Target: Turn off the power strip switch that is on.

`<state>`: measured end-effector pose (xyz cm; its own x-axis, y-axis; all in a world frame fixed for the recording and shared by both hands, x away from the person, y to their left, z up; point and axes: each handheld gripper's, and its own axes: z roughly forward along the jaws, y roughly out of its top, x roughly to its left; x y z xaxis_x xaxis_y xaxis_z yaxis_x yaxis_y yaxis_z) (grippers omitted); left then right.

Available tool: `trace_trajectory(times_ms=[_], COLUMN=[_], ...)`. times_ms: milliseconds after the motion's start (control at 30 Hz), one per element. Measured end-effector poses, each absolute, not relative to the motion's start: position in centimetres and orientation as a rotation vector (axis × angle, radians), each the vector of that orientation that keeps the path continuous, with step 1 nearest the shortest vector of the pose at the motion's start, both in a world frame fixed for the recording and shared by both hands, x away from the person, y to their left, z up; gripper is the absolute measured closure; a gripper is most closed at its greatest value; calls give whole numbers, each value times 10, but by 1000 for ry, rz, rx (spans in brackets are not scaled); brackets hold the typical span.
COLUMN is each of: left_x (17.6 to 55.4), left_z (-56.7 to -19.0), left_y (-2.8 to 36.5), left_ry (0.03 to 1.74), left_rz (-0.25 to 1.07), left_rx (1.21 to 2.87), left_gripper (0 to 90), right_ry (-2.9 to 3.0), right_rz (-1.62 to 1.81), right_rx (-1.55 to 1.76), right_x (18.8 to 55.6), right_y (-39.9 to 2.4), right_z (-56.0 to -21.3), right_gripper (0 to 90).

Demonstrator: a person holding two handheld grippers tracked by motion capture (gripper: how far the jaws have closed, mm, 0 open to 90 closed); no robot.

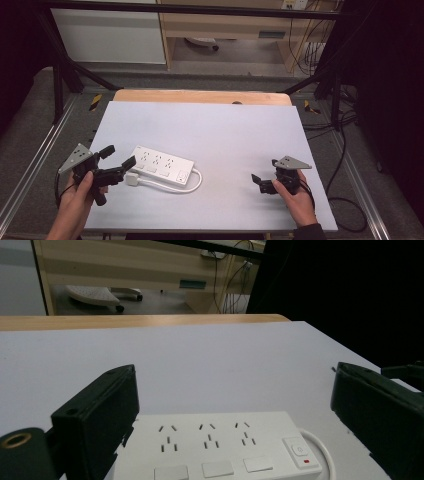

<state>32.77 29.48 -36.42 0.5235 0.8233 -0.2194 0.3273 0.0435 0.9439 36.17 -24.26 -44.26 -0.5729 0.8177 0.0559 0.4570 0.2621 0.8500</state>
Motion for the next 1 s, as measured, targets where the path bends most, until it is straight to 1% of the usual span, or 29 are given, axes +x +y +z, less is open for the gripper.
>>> trace_trajectory(times_ms=[333,1000], left_x=[319,306], left_z=[-368,-391], left_y=[306,317], left_ry=[1017,1033], left_rz=[508,510], left_rx=[1540,1587], left_gripper=[50,51], right_ry=[2144,2148], right_rz=[1232,1220], right_rx=[1159,1156], right_x=[361,361], right_y=[-242,-242], right_z=[-443,-443], right_gripper=[27,28])
